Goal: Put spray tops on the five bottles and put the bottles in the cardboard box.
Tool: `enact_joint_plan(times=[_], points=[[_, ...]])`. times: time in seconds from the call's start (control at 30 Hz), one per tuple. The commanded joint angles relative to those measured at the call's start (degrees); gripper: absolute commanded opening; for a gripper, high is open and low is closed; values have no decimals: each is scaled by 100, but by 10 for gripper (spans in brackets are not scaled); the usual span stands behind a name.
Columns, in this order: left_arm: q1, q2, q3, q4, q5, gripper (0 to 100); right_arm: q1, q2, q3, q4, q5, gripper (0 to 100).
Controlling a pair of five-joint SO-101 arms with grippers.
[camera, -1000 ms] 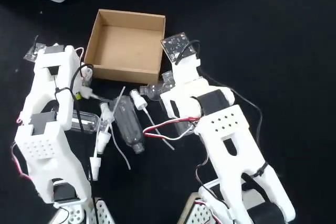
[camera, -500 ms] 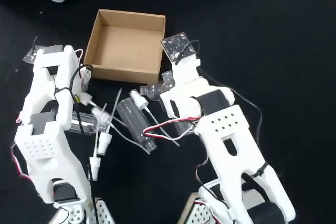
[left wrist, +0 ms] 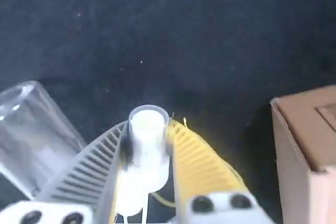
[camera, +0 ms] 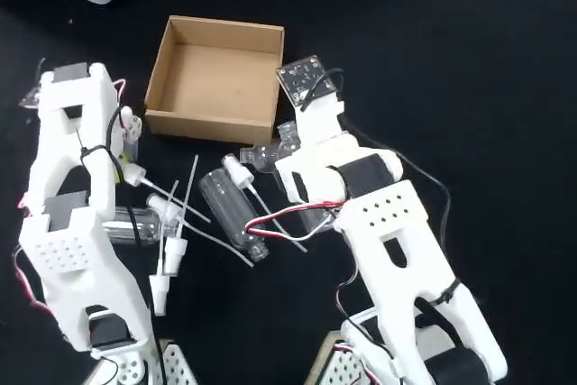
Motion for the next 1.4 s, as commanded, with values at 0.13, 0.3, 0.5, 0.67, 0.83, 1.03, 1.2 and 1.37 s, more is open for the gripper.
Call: enact_joint_plan(times=[0.13,0.3,0.5,0.67,0.83,1.03,1.2,1.37], points=[[-101,-132,-620,290,35,28,105,-215,242,-457,9,50],[-189,-440,-629,360,35,28,105,-215,242,-457,9,50],[-259,-1547,-303,325,44,28,105,-215,242,-457,9,50],[-224,-2119,22,316,53,28,105,-215,251,-457,9,50],[-268,-2462,66,316,44,28,105,-233,251,-448,9,50],[-286,-3138,75,343,44,28,105,-224,251,-448,9,50],[-286,-3446,84,360,44,28,105,-259,251,-440,9,50],[-286,-3754,215,316,62,28,105,-259,251,-431,9,50]])
